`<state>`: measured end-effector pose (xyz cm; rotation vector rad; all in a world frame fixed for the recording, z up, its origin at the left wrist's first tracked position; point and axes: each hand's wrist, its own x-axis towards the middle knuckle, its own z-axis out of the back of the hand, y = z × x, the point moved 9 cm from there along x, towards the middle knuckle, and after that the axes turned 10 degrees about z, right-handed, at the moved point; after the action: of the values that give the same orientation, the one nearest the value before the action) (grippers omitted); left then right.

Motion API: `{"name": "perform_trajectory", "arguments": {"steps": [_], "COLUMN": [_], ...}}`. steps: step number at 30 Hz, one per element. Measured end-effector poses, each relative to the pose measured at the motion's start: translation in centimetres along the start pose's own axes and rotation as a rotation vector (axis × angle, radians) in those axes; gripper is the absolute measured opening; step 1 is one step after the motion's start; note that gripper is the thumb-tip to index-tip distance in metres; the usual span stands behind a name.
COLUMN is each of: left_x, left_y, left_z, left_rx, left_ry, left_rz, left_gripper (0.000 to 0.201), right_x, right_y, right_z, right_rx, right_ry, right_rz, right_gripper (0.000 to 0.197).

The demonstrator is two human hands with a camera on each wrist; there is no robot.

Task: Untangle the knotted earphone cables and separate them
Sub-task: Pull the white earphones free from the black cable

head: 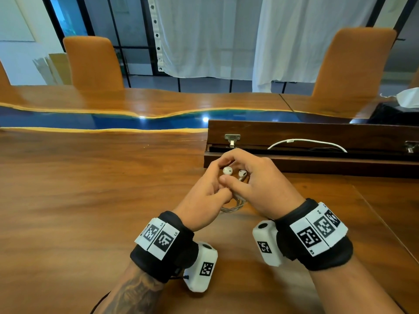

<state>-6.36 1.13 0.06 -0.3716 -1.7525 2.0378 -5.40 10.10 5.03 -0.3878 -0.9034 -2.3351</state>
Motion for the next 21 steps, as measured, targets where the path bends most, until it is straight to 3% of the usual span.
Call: {"name": "perform_trajectory", "arguments": {"steps": [2,6,10,16,21], "left_x": [0.0,-0.1,-0.2,-0.7,-0.6], "left_y": [0.2,0.3,0.3,-0.1,0.5], "left_z": [0.3,1.7,2.6,2.3,2.7], "left_rx": [-0.061,-0.188,-0.284,-0.602,-0.588], "left_ry": [-0.001,-0.061,-0.063,0.055,-0.038], "left_rz": [0.009,0.062,0.104,0.164,0.153], "left_gripper": [0.065,0.071,0.066,0.056,0.044], "right_x": [0.0,-0.3,-0.5,-0.3,-0.2], "right_y": [-0.1,-0.8,-0.8,-1.1,-1.9], "right_z": [-0.1,0.5,1.0,0.8,-0.4], "right_rx": [0.027,0.325,0.365,0.555,0.529], "right_ry": [-0.011,-0.005,0.059,-0.043,-0.088], "right_rz": [0.021,-0.045,-0.026,-0.025,-0.078], "right_gripper": [0.026,0.016,0.021,0.016,0.014]}}
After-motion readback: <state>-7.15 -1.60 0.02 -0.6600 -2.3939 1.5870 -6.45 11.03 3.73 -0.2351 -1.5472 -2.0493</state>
